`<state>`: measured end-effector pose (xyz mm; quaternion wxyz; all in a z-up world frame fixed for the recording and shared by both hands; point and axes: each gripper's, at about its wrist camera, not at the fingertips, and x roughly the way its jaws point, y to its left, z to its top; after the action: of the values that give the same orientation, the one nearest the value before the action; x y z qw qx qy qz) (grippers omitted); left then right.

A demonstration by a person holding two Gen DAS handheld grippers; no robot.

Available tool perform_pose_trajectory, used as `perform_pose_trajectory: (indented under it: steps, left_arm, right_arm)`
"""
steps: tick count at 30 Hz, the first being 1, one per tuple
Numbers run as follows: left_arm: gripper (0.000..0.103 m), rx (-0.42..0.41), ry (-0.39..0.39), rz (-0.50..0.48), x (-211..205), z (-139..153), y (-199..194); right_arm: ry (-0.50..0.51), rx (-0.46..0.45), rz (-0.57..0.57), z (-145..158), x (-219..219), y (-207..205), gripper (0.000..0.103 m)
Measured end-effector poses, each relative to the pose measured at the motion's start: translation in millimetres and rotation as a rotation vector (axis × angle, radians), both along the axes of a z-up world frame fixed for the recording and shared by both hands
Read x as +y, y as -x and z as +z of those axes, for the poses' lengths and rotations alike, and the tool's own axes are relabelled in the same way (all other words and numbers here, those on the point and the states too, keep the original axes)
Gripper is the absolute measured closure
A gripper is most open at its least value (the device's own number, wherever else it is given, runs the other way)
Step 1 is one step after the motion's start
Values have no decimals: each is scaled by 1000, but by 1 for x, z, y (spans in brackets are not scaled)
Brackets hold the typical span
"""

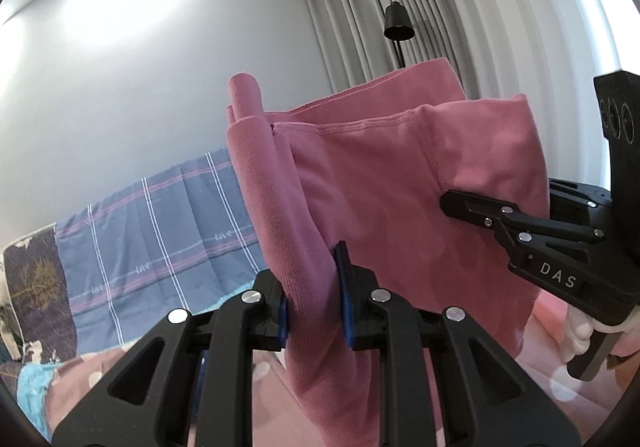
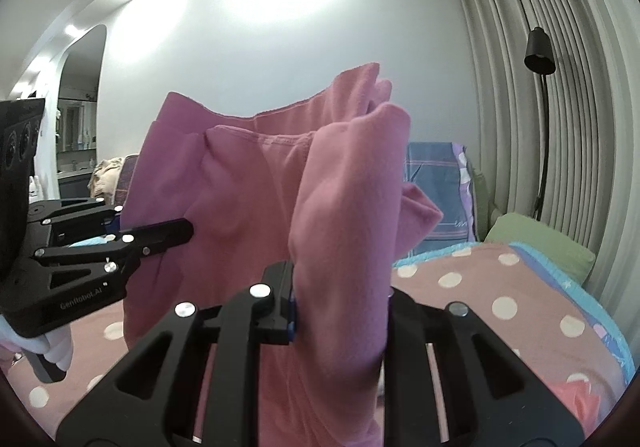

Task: Fold small clothes
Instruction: 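Grasp the folded pink garment with both grippers and lift it up, then lower the pink garment onto the folded clothes stack and open both grippers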

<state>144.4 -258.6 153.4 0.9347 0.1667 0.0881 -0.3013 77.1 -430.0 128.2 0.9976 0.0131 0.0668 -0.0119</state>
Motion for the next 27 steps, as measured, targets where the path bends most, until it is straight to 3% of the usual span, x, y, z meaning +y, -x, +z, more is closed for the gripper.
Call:
perform_pose_trajectory:
  steps: [9, 16, 19, 22, 25, 27]
  left_arm:
    - [83, 16, -42, 59, -24, -9, -55]
    - [81, 64, -103, 163, -46, -51, -118]
    - [67, 114, -179, 296, -55, -93, -161]
    - [66, 181, -264, 385, -50, -147, -189]
    - [64, 256, -346, 362, -47, -199, -193]
    - [64, 177, -397, 324, -50, -227, -179]
  right_arm:
    - [1, 42, -44, -4, -10, -68, 85]
    - [-2, 127, -79, -35, -19, -141, 85]
    - [-19, 251, -159, -71, -33, -192, 62]
    - [-121, 332, -247, -119, -54, -209, 61]
    - [-183, 449, -221, -182, -63, -214, 58]
    - [-150, 550, -228, -226, -61, -217, 51]
